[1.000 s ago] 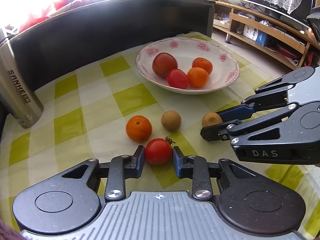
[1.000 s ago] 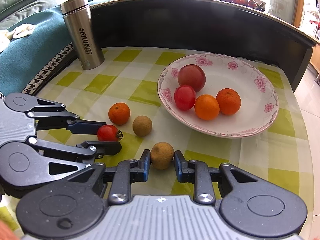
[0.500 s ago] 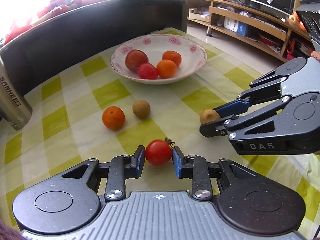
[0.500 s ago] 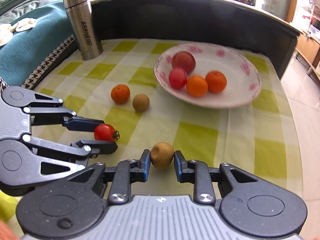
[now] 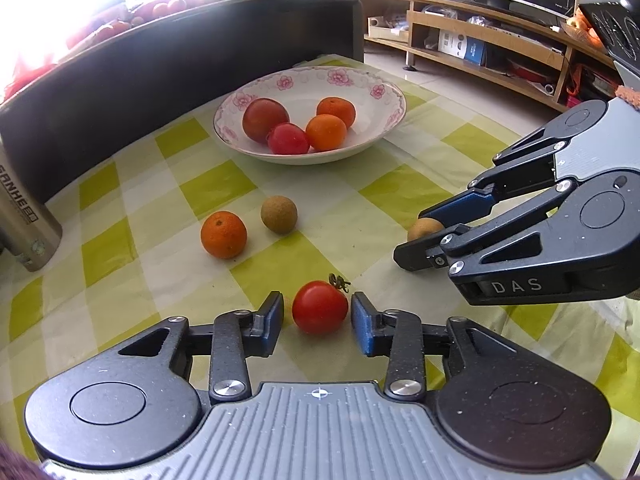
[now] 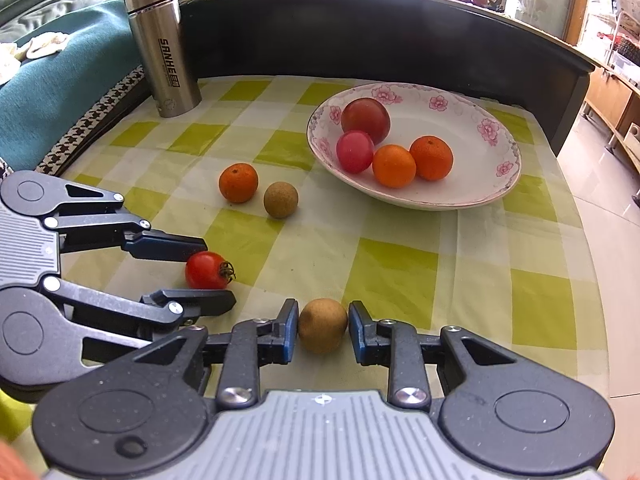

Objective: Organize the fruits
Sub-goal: 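Carry the tomato and kiwi over the flowered plate, then lower both fruits into the plate and open both tools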

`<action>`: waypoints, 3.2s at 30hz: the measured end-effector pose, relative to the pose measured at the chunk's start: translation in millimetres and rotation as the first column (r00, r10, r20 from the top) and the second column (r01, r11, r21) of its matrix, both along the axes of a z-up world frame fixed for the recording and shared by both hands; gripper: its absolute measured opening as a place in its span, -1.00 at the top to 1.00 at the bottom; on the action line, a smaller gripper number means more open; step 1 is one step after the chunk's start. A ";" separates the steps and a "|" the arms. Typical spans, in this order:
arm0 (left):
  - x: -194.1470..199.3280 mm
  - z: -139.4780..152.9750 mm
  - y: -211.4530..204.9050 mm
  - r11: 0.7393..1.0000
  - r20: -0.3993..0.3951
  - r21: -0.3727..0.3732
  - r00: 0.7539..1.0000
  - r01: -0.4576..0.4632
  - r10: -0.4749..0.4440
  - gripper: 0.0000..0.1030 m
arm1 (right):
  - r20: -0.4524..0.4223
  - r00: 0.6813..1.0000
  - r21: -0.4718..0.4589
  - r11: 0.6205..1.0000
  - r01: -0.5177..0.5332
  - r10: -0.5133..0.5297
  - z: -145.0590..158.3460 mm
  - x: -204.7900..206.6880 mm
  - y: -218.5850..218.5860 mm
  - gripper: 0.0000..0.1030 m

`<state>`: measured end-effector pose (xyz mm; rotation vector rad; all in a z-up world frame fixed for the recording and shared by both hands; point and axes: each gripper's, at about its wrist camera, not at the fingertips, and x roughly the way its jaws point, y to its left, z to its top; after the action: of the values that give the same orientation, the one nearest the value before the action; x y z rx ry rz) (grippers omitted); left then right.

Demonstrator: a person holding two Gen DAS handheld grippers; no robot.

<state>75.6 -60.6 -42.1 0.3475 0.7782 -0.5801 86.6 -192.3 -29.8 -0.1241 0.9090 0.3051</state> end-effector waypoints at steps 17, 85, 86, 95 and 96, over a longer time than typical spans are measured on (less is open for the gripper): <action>5.9 8.7 0.2 0.999 -0.039 -0.039 0.999 -0.020 0.019 0.29 | -0.005 1.000 -0.002 1.000 0.020 -0.020 7.3 -3.9 3.7 0.40; 146.9 45.2 -74.4 0.997 0.138 -0.012 0.988 -0.071 0.072 0.22 | 0.076 0.965 0.135 0.961 0.240 -0.252 30.1 134.4 -69.9 0.38; 146.3 45.9 -73.9 0.997 0.141 -0.013 0.987 -0.071 0.072 0.21 | 0.076 0.965 0.137 0.961 0.240 -0.252 30.5 134.2 -69.7 0.38; 135.8 57.3 -62.8 0.996 0.156 -0.032 0.984 -0.086 0.090 0.11 | 0.096 0.965 0.148 0.962 0.228 -0.243 37.3 128.6 -65.0 0.35; 133.7 58.4 -61.8 0.996 0.156 -0.034 0.984 -0.086 0.090 0.10 | 0.099 0.965 0.149 0.963 0.227 -0.242 38.2 127.2 -64.0 0.35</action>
<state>209.3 -122.4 16.3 0.3285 0.6299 -0.4736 213.8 -256.3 8.4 0.0916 0.7756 0.1363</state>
